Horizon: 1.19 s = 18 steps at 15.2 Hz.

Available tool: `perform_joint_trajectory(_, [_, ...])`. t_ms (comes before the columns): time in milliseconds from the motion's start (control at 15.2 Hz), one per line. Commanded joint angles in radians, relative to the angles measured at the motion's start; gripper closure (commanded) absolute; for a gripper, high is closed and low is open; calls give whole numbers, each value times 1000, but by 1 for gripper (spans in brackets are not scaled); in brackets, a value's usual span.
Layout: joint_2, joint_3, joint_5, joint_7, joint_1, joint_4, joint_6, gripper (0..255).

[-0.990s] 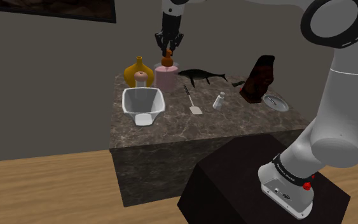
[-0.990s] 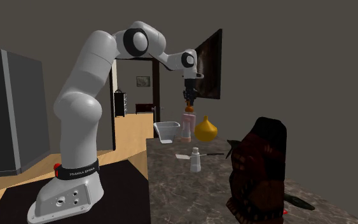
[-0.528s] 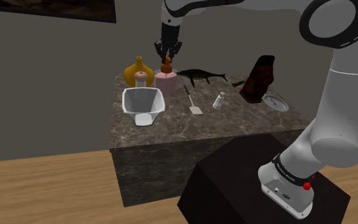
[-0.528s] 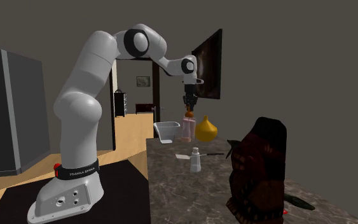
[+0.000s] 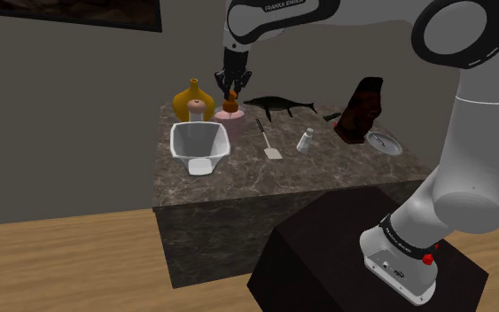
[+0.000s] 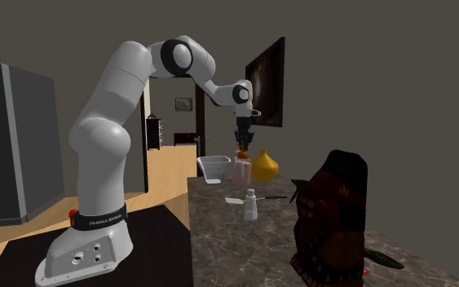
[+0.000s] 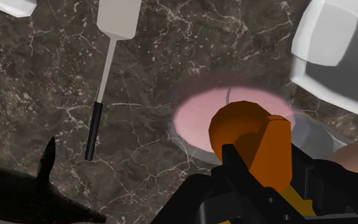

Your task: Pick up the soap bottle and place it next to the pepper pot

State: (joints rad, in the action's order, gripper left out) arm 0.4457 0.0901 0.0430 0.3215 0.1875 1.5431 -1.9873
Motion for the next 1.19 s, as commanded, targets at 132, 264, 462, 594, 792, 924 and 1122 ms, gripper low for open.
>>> perform_joint_trajectory(132, [18, -1, 2, 2, 1, 31, -50, 255])
perform_joint_trajectory(264, [18, -1, 2, 2, 1, 31, -50, 255])
perform_joint_trajectory(462, [18, -1, 2, 2, 1, 31, -50, 255])
perform_joint_trajectory(594, [18, -1, 2, 2, 1, 31, -50, 255])
perform_joint_trajectory(792, [18, -1, 2, 2, 1, 31, -50, 0])
perform_joint_trajectory(924, [18, -1, 2, 2, 1, 31, -50, 0])
perform_joint_trajectory(1122, [7, 0, 1, 1, 0, 13, -22, 0])
